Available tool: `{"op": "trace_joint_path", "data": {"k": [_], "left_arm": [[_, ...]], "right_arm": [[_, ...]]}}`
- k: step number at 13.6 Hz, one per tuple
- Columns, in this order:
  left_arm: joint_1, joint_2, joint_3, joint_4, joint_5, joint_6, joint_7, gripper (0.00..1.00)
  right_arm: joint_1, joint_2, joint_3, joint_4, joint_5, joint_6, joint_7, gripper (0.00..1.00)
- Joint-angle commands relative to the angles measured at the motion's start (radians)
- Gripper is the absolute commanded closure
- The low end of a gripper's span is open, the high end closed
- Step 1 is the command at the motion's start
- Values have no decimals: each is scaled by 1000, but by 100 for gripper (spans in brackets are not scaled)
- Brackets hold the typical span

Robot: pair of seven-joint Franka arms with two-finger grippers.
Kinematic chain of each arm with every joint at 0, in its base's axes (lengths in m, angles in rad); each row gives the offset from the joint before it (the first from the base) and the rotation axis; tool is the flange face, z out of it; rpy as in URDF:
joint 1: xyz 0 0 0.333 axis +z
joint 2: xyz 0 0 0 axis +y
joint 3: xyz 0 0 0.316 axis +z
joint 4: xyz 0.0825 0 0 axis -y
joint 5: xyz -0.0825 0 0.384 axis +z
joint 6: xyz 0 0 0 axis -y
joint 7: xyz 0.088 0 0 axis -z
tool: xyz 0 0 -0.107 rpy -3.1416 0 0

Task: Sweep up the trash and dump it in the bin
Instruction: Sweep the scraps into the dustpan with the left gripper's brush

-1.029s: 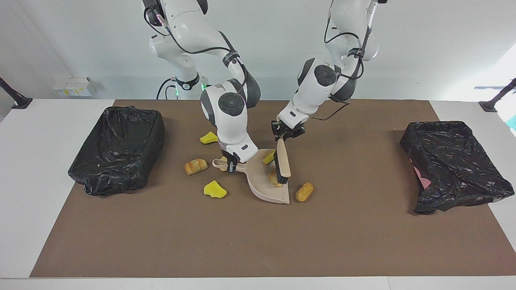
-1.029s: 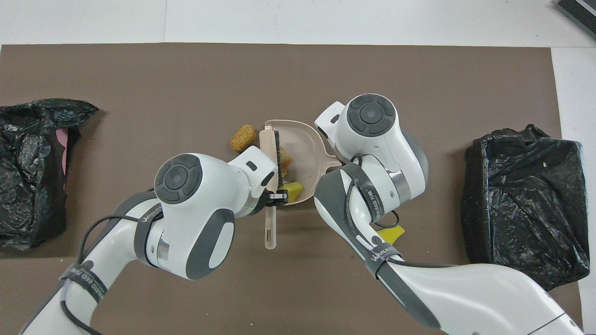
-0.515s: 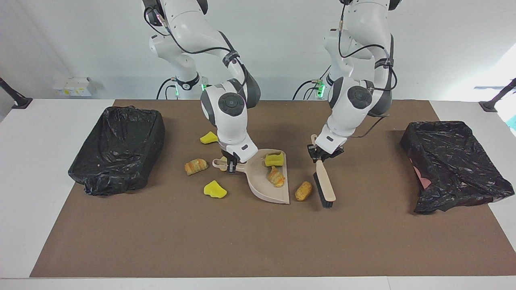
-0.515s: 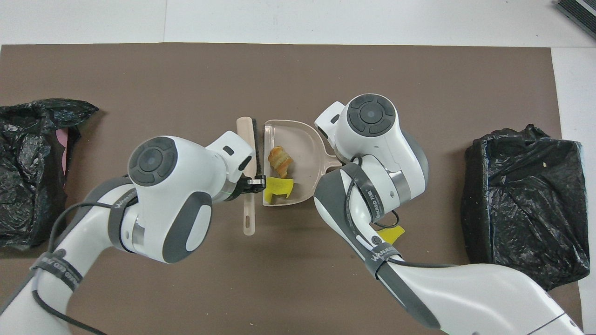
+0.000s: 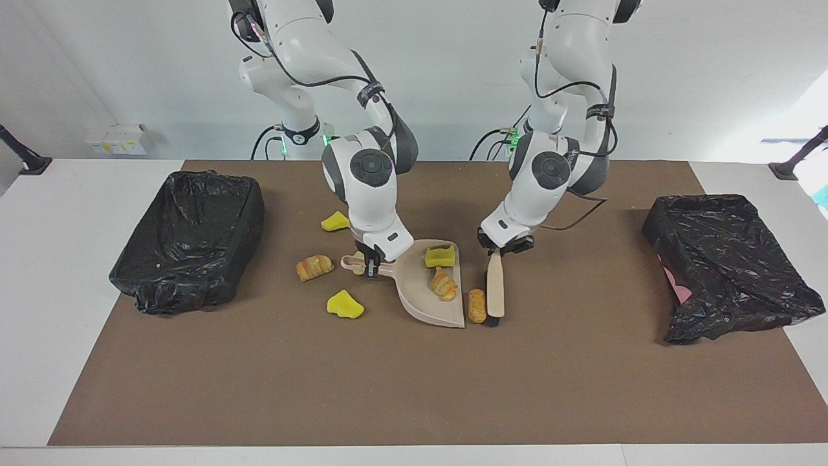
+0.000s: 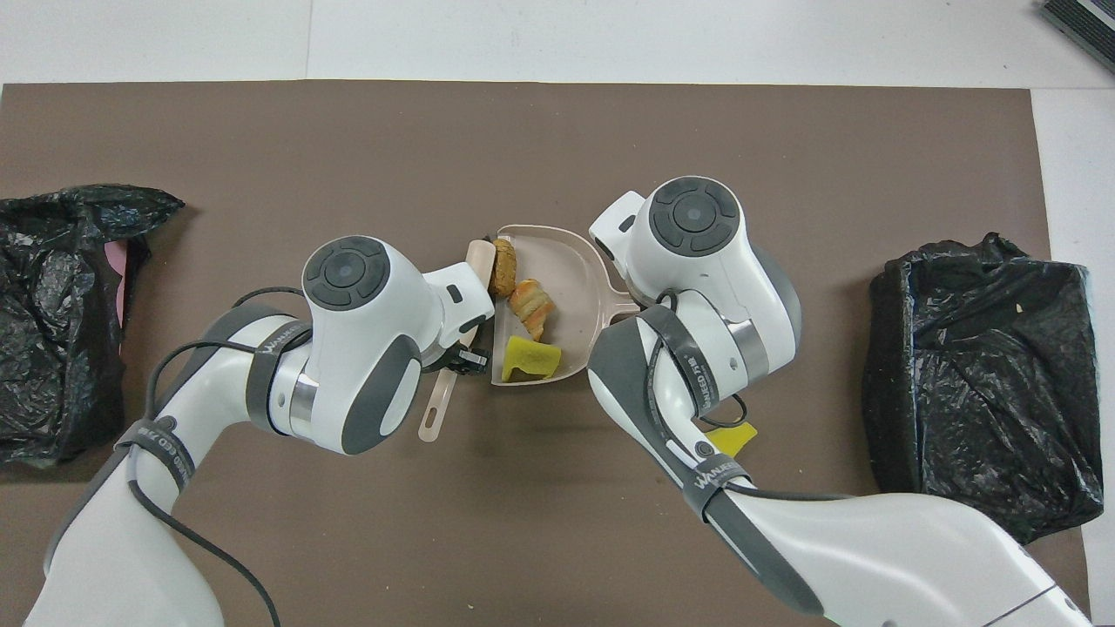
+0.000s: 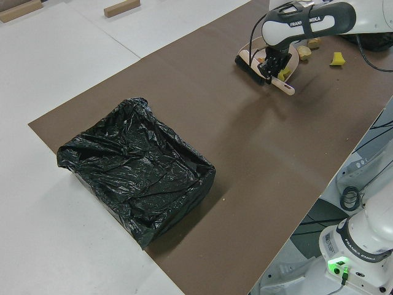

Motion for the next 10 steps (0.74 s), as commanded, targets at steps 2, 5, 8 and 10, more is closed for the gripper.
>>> {"op": "trace_joint_path", "data": {"k": [2,5,8,10], "left_arm": [[-42,-17,13,0,-49,-2,63,100],[1,-41,25,-2,-47,-19,-16,100],[43,-98,33,-38,-14,-71,-87,100],[69,-179,33,-87,12,-157,-231,100]], "right_arm": [[-10,-3,7,-5,-15,6,-30,100],[-14,-3,7,-5,-15,6,-30,100],[-14,-3,7,-5,-15,6,-30,100],[-14,-3,7,-5,-15,6,-30,100]]}}
